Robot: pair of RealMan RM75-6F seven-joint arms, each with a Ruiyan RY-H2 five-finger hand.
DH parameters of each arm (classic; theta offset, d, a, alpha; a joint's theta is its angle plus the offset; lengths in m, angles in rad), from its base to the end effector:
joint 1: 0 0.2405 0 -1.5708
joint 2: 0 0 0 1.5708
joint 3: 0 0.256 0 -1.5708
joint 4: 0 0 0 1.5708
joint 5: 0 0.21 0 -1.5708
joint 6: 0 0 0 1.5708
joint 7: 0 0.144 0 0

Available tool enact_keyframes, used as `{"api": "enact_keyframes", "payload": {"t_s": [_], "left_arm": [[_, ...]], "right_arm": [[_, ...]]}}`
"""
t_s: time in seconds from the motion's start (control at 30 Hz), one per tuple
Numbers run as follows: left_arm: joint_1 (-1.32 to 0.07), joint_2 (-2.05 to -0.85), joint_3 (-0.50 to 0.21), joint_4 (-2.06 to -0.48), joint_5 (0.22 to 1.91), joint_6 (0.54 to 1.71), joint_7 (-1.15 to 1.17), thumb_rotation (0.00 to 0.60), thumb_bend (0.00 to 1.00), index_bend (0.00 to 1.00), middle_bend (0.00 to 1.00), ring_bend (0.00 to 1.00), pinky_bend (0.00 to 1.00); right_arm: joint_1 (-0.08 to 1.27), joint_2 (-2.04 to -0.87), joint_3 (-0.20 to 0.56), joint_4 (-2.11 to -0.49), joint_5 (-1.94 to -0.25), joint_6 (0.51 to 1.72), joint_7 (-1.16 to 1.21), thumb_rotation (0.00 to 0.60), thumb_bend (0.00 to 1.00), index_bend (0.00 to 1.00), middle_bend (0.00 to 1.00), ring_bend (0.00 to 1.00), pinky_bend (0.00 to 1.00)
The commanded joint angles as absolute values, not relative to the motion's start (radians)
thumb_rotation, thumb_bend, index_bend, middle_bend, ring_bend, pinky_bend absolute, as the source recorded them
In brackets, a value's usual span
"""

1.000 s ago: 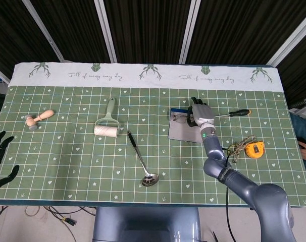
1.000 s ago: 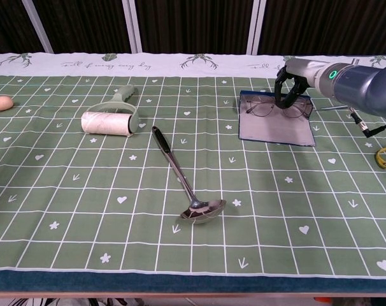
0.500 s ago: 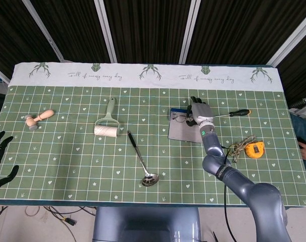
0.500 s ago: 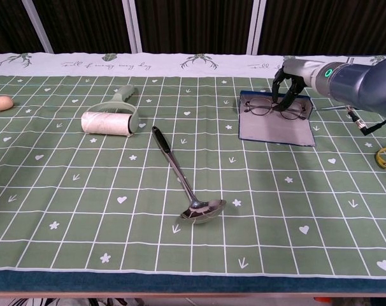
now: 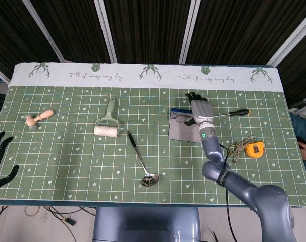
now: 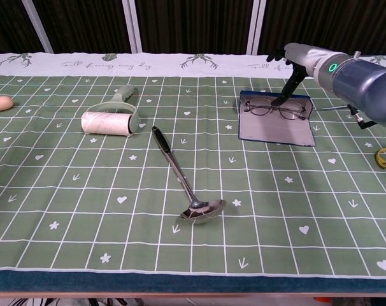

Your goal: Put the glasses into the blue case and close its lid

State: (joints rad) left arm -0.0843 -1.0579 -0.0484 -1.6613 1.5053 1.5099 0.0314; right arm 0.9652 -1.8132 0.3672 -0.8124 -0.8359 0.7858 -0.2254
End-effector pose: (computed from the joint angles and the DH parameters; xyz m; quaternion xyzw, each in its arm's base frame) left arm -0.3037 0.1800 0.1767 -0.5993 -0.3664 -0.3854 0.5984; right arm -0.1573 -0.4642 -0.0205 0.6251 -0.4496 0.3710 0.5191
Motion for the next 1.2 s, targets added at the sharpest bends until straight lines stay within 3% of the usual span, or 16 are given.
{"api": "enact_keyframes", "payload": {"t_s": [0.03, 0.07, 0.13, 0.23, 0.3, 0.37, 0.6, 1.2], "left_arm": [[-0.084, -1.059, -0.047, -1.66, 1.506, 1.509, 0.032, 0.6, 0.32, 0.1, 0.0, 0.0, 0.0], [-0.084, -1.059, -0.047, -1.66, 1.507, 1.509, 0.032, 0.6, 0.32, 0.1, 0.0, 0.0, 0.0], [-0.084, -1.059, -0.047, -1.66, 1.509, 1.51, 0.032, 0.6, 0.32, 0.1, 0.0, 0.0, 0.0], [-0.084, -1.059, -0.045, -1.661, 1.512, 1.51, 0.032, 0.6, 0.32, 0.1, 0.0, 0.0, 0.0], [-0.084, -1.059, -0.045, -1.661, 1.513, 1.51, 0.033, 0.6, 0.32, 0.1, 0.0, 0.0, 0.0], [-0.084, -1.058, -0.044, -1.663, 1.513, 1.51, 0.032, 0.6, 0.32, 0.1, 0.0, 0.0, 0.0], [-0.083, -1.054, -0.044, -1.666, 1.511, 1.509, 0.026, 0.6, 0.32, 0.1, 0.0, 0.0, 0.0], [-0.084, -1.052, -0.045, -1.669, 1.507, 1.504, 0.027, 0.6, 0.32, 0.1, 0.0, 0.0, 0.0]], "right_arm": [[0.876, -1.733, 0.307, -1.018, -0.976, 0.971, -0.219, 0.6, 0.32, 0.13, 0.27, 0.33, 0.45], [0.866, -1.721, 0.302, -1.05, -0.982, 0.986, -0.228, 0.6, 0.36, 0.13, 0.32, 0.38, 0.52], [0.847, -1.698, 0.296, -1.119, -0.986, 1.011, -0.249, 0.6, 0.49, 0.13, 0.49, 0.56, 0.69], [0.831, -1.68, 0.286, -1.188, -0.969, 1.013, -0.289, 0.6, 0.58, 0.14, 0.69, 0.76, 0.87], [0.827, -1.671, 0.283, -1.215, -0.944, 0.995, -0.311, 0.6, 0.64, 0.14, 0.82, 0.89, 0.97], [0.829, -1.665, 0.283, -1.236, -0.892, 0.961, -0.346, 0.6, 0.7, 0.13, 0.91, 0.97, 1.0], [0.855, -1.653, 0.275, -1.258, -0.74, 0.864, -0.443, 0.6, 0.77, 0.13, 0.97, 1.0, 1.0], [0.894, -1.677, 0.247, -1.208, -0.548, 0.836, -0.561, 0.6, 0.77, 0.13, 0.97, 1.0, 1.0]]}}
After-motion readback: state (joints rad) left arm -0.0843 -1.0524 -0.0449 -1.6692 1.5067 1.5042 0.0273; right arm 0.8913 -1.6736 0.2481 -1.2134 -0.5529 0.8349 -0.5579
